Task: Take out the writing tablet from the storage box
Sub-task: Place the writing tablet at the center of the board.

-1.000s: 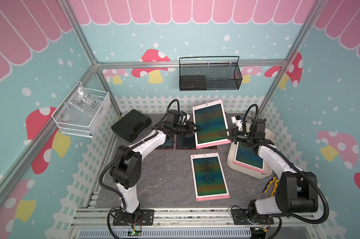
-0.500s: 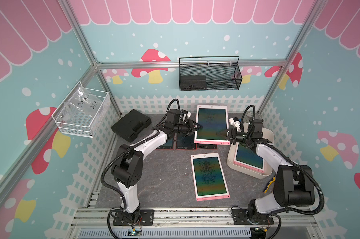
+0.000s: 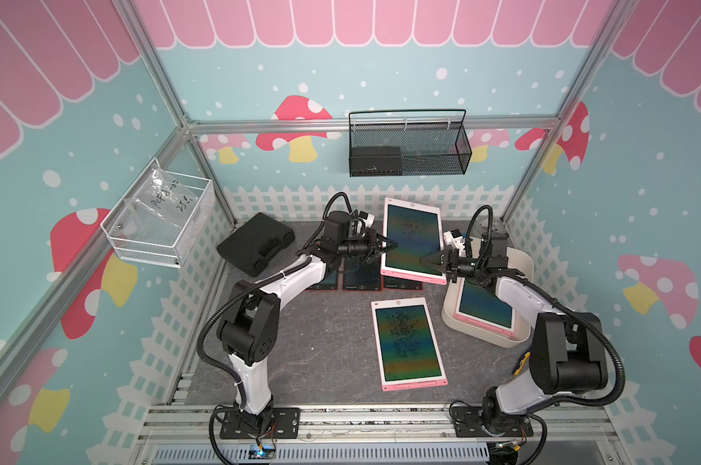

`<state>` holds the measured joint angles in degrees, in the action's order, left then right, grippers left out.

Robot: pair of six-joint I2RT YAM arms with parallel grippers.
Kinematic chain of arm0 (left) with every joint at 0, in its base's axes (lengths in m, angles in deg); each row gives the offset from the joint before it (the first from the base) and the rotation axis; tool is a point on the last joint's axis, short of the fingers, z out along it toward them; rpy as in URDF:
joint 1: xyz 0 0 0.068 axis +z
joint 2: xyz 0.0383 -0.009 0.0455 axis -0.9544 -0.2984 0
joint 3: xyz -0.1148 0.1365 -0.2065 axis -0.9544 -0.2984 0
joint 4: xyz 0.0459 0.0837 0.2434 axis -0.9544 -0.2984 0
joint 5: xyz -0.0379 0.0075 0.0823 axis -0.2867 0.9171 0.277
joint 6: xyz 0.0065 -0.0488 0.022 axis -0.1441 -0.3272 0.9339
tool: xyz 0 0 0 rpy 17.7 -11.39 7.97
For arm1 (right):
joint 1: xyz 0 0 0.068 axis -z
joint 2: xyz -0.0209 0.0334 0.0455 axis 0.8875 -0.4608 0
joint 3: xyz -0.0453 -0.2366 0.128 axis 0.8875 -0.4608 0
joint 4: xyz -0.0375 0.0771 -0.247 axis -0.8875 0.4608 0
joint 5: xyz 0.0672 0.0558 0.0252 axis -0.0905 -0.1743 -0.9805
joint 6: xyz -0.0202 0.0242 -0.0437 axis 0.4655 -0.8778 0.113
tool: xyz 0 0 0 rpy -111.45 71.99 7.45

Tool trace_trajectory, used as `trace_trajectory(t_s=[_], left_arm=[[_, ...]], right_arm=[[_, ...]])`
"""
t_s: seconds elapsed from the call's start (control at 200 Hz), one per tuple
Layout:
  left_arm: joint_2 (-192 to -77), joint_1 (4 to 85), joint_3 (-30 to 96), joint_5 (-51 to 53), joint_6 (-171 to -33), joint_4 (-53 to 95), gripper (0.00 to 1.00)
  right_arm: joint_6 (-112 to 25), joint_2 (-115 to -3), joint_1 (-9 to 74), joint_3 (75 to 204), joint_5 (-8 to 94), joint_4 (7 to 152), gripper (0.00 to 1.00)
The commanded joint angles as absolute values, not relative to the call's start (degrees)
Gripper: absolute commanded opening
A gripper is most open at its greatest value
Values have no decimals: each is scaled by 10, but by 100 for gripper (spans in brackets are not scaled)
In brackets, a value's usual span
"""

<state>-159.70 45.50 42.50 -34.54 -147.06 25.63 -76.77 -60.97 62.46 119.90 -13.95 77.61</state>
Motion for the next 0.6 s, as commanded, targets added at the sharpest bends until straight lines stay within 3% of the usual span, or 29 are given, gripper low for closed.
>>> trace_trajectory(t_s=[0.0,0.14,0.461,0.596], left_arm=[[-1594,456,416,-360,-1448,227,6],[-1581,466,409,-357,-1411,172,0],[-1522,488,352,-339,-1349,76,0],[-1477,489,333,-300,-1288,-33,0]], right_arm=[[-749,-613,626,1203,-137,764,47],[-749,-620,633,1201,-128,767,51],[-661,-637,665,1225,-73,884,54],[-568,-646,666,1277,49,1007,54]])
